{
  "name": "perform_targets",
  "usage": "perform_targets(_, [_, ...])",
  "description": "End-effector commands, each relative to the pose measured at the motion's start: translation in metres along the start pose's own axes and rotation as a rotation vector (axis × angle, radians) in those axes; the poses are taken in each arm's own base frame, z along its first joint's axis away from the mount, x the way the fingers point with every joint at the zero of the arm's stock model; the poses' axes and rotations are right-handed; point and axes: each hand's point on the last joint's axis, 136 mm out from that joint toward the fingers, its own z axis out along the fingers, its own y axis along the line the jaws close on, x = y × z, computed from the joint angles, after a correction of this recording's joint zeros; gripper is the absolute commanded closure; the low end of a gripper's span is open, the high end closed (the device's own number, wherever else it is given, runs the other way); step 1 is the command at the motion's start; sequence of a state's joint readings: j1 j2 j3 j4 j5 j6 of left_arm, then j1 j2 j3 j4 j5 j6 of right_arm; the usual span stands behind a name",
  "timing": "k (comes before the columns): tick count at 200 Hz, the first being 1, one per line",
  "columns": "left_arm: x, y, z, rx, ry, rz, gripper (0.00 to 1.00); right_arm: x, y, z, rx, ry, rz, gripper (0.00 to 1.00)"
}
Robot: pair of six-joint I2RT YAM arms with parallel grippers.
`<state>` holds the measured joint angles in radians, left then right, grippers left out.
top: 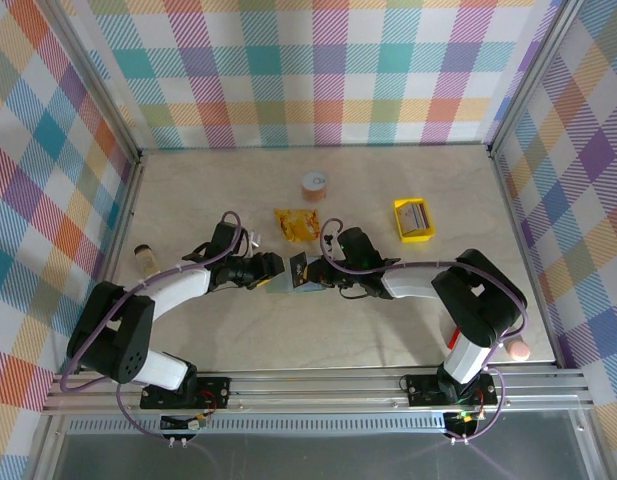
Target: Put the credit cards into the card holder
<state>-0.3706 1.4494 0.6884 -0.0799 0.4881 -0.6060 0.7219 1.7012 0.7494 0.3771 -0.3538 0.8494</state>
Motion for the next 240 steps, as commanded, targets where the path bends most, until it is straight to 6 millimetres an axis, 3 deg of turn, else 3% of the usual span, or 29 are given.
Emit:
perform_targets(1, [-0.007,-0.006,0.002,0.029,-0.001,0.034,0.49,-0.005,0.002,0.002,-0.003,-0.031,-0.015,1.00])
perform_targets(28, [-0.008,-0.007,0.005,0.034,0.004,0.036,0.55,-0.004,0.004,0.003,-0.007,-0.035,-0.011,1.00])
perform_targets(80, [-0.008,0.018,0.005,-0.100,-0.009,0.033,0.68,-0.004,0.007,0.005,0.012,-0.037,-0.025,1.00])
perform_targets(164, [-0.004,0.041,0.013,-0.168,-0.002,0.043,0.91,-0.005,-0.002,0.010,0.042,-0.056,0.015,1.00])
perform_targets(240, [0.003,0.058,0.021,-0.211,0.015,0.038,1.00,-0.005,-0.001,0.017,0.036,-0.057,0.018,1.00])
